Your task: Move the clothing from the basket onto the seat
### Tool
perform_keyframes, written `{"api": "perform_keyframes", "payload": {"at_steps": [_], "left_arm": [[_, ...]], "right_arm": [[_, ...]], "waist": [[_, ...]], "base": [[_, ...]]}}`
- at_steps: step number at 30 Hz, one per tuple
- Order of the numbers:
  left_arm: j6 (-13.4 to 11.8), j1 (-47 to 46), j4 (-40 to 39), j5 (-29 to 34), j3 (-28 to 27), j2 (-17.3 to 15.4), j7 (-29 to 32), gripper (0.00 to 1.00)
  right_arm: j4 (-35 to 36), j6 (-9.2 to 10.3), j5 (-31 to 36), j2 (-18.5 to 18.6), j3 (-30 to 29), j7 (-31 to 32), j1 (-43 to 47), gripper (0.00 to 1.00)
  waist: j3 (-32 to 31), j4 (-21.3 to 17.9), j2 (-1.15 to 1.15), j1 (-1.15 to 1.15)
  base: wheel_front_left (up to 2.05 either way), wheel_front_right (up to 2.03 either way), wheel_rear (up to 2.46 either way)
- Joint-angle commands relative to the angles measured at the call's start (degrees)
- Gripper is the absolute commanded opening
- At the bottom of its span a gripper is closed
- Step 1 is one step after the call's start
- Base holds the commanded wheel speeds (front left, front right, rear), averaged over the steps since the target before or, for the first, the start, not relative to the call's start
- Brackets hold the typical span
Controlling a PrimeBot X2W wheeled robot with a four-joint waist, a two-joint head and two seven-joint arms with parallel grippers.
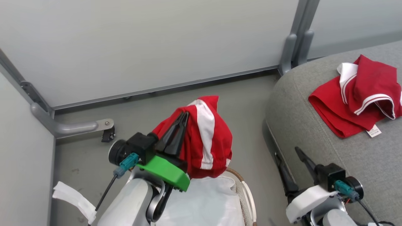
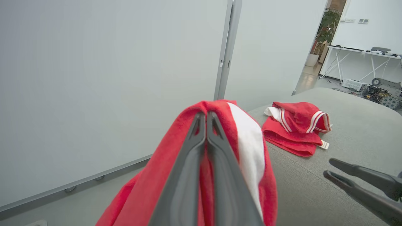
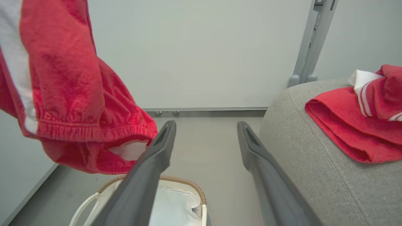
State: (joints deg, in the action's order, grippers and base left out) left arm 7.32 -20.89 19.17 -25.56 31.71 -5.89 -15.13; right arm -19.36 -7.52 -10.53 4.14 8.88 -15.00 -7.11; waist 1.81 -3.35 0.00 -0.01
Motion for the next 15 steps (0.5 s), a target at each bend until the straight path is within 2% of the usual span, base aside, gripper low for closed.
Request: {"api": "perform_keyframes", "payload": {"at_steps": [1,7,15], "left_arm": [[0.29,-1.18,-0.82,0.23,-0.50,0.41,-0.01,0.00],[0.30,-2.22,-2.77,0.74,-0.31,0.97,-0.01,0.00],[0.30,-2.66,-3.12,0.46,0.93,1.52,-0.01,0.00]], "right_arm": [[-0.35,0.06,-0.09,0.28,0.74,-0.27,1.25,1.00],[-1.01,0.06,-1.65,1.02,8.27,-0.27,1.45,1.00],[-1.42,0.06,-6.23,3.64,18.81,-0.27,-5.91,1.00]], "waist": [[-0.75,1.23,0.00,0.01],[-0.93,2.72,0.00,0.01],[-0.33,4.19,0.00,0.01]], "base": [[0.00,0.00,0.00],[0.00,0.00,0.00],[0.00,0.00,0.00]]}}
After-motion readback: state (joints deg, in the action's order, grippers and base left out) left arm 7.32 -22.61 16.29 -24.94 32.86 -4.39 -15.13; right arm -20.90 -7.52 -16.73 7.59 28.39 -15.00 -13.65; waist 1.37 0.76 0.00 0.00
